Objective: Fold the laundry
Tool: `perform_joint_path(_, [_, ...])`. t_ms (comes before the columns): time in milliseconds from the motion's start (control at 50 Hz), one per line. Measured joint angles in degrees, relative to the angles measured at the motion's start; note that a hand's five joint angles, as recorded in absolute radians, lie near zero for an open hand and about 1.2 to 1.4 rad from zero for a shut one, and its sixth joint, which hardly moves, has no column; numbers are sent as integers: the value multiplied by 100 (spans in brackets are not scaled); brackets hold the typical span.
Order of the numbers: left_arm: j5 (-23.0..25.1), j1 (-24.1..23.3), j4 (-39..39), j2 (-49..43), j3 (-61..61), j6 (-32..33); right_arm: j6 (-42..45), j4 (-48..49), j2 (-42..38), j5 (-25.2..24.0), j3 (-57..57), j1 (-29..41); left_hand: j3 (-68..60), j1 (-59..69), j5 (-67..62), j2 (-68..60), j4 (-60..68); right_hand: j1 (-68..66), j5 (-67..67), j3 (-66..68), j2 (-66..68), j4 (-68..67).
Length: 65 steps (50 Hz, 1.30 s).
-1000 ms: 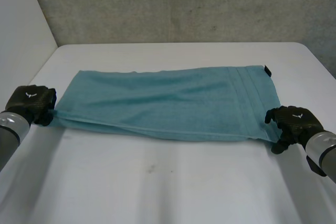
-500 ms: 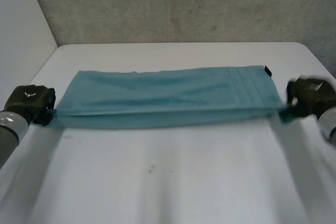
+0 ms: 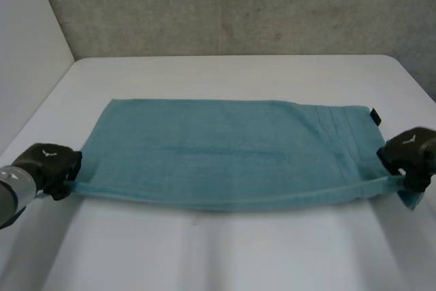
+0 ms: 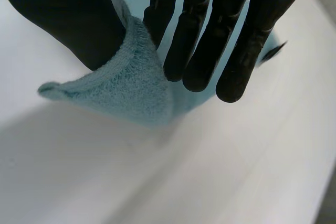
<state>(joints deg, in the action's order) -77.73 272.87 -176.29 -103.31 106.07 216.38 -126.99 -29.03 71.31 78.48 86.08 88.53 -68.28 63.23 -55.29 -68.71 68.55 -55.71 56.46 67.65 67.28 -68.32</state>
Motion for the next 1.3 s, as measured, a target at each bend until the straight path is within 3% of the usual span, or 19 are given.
perform_joint_path(140, [-357, -304, -441, -862, -853, 213, -102, 635, -896, 387, -596, 72, -5, 0, 0, 0, 0, 0, 0, 9, 0, -1])
perform_joint_path(220, [-642, -677, -715, -1286, -1906, 212, -225, 1107, -1133, 659, -1326, 251, -9, 0, 0, -1, 1, 0, 0, 9, 0, -1])
perform_joint_path(260, [-857, -923, -917, -1460, -2771, 191, -433, 1662, -1217, 942, -2287, 500, -11, 0, 0, -2, 2, 0, 0, 9, 0, -1])
perform_joint_path(340, [-1184, -1256, -1363, -1613, -4082, 115, -759, 2409, -1139, 1183, -3354, 766, -11, 0, 0, -3, 2, 0, 1, 9, 0, -2])
perform_joint_path(360, [-1320, -1354, -1768, -1546, -4602, 17, -957, 2872, -947, 1252, -3766, 871, -11, 0, 0, -3, 2, 0, 2, 10, 0, -1])
perform_joint_path(480, [-1531, -1450, -3119, -1053, -5294, -336, -1443, 4090, 41, 1239, -3920, 986, -11, 0, 0, -4, 2, 0, 30, 10, 0, -1])
perform_joint_path(600, [-1455, -1407, -3292, -777, -4643, -477, -1574, 4356, 549, 1011, -2879, 999, -11, 0, 0, -6, 3, 0, 61, 10, 0, -2])
perform_joint_path(740, [-1273, -1344, -3424, -821, -3451, -559, -1559, 4209, 353, 808, -1707, 1004, -14, 0, 0, -9, 2, 0, 61, 33, 0, -2])
perform_joint_path(840, [-1225, -1336, -3503, -873, -3198, -578, -1558, 4198, 244, 777, -1513, 1005, -14, 0, 0, -9, 4, 0, 61, 34, 0, -2])
perform_joint_path(880, [-1041, -1325, -3799, -1208, -2434, -613, -1539, 4201, -409, 723, -927, 1065, -14, 0, 0, -9, 3, 0, 62, 34, 0, -2])
perform_joint_path(1060, [-919, -1327, -3882, -1904, -1665, -576, -1513, 4127, -1560, 785, -624, 1240, -14, 11, 0, -11, 3, 0, 62, 34, 0, -2])
perform_joint_path(1200, [-944, -1241, -3445, -1667, -1007, -431, -1388, 3711, -1442, 792, -296, 1227, -14, 11, 0, -11, 3, 0, 62, 35, 0, -2])
perform_joint_path(1300, [-1018, -993, -2359, -960, -469, -122, -894, 2855, -744, 781, 53, 1167, -14, 11, 0, -11, 3, 0, 62, 34, 0, -2])
